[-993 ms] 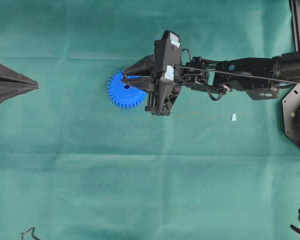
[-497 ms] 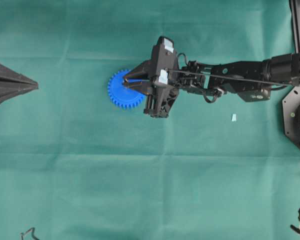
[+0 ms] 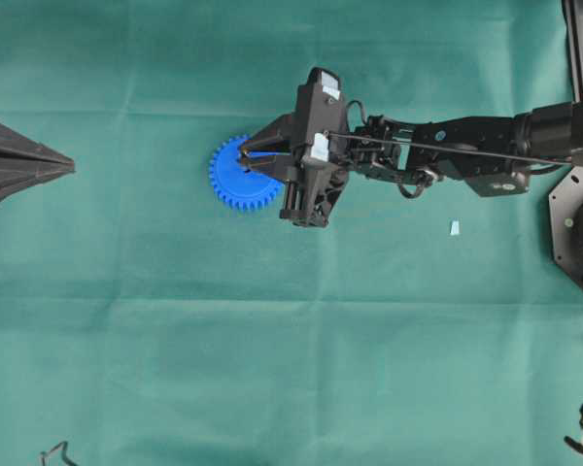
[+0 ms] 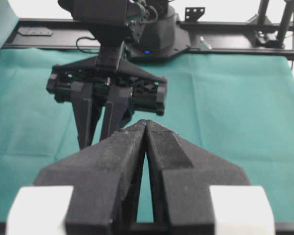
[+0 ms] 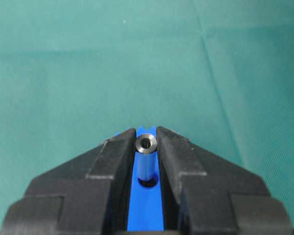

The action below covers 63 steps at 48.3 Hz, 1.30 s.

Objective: Insert the shaft into the center hole of the gear.
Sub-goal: 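Lower the shaft with the right gripper into the gear's center hole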

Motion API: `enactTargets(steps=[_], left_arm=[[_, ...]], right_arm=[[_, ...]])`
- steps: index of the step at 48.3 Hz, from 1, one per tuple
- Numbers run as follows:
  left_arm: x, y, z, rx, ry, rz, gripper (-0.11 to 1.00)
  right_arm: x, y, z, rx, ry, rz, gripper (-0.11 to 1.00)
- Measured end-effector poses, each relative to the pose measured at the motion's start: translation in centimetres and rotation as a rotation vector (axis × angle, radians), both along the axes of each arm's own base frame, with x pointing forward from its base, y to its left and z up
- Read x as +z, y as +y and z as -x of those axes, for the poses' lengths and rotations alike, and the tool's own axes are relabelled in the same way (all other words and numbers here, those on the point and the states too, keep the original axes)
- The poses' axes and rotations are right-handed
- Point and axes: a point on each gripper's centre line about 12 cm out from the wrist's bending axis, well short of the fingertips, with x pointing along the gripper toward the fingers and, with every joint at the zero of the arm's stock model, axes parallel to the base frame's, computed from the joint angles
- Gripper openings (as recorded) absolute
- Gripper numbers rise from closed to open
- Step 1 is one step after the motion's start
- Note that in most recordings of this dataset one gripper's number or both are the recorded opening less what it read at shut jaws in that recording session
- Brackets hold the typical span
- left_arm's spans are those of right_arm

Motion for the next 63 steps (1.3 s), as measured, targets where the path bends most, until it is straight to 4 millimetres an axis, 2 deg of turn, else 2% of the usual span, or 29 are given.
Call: enactTargets(steps=[6, 31, 47, 63], left_arm=[[0.0, 0.0, 0.0, 0.000, 0.000, -0.001, 0.00], [-0.1, 0.0, 0.0, 0.000, 0.008, -0.002, 0.00], [-0.1, 0.0, 0.0, 0.000, 0.006, 0.000, 0.00], [-0.1, 0.0, 0.0, 0.000, 0.006, 0.000, 0.00]], right_arm=[[-0.9, -0.2, 0.0, -0.005, 0.017, -0.002, 0.16], [-1.1, -0.3, -0.1, -0.010, 0.014, -0.001, 0.16], [-3.3, -0.3, -0.4, -0.009, 0.060, -0.007, 0.16], [-3.5, -0.3, -0.4, -0.009, 0.066, -0.008, 0.16]])
